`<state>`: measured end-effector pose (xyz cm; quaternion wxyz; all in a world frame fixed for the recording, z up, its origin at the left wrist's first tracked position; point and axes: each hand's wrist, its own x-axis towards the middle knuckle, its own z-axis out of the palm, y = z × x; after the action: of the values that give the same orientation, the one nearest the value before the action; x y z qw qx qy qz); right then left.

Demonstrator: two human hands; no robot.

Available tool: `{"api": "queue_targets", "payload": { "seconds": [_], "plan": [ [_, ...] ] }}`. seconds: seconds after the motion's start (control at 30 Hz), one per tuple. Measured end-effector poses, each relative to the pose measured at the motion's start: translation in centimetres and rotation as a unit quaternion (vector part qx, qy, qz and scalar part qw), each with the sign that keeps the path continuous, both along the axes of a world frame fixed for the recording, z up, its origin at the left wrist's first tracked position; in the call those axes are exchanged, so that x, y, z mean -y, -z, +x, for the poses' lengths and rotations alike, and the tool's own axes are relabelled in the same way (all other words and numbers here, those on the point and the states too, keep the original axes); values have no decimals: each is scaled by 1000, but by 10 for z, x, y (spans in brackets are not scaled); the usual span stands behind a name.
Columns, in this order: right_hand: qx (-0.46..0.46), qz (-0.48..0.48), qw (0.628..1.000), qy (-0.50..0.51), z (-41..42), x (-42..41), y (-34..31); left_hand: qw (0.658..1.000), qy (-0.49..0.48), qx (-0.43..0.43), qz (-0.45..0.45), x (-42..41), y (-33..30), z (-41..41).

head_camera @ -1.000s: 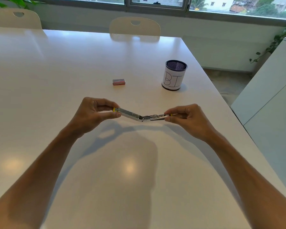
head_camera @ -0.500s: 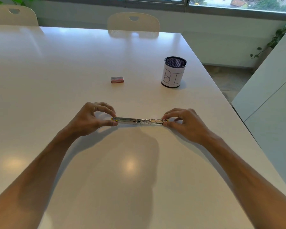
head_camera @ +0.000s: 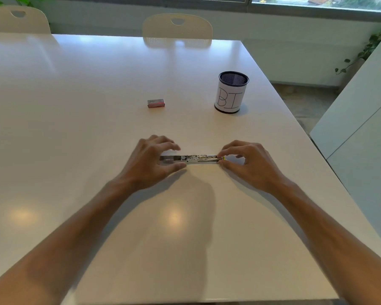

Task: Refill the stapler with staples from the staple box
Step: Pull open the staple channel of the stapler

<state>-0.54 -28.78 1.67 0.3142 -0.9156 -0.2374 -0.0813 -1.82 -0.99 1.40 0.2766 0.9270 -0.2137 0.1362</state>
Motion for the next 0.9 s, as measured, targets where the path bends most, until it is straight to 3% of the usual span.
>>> {"api": "queue_targets", "payload": {
  "seconds": [0.23, 0.5, 0.9],
  "plan": [
    [7, 6, 1000, 14, -3, -4, -2, 999, 32, -11, -7, 40, 8, 13],
    [-101, 173, 979, 29, -5, -22, 8, 996, 6, -46, -80, 47, 12, 14],
    [-163, 251, 954, -23, -5, -29, 8, 994, -2, -72, -83, 48, 5, 15]
  ]
}}
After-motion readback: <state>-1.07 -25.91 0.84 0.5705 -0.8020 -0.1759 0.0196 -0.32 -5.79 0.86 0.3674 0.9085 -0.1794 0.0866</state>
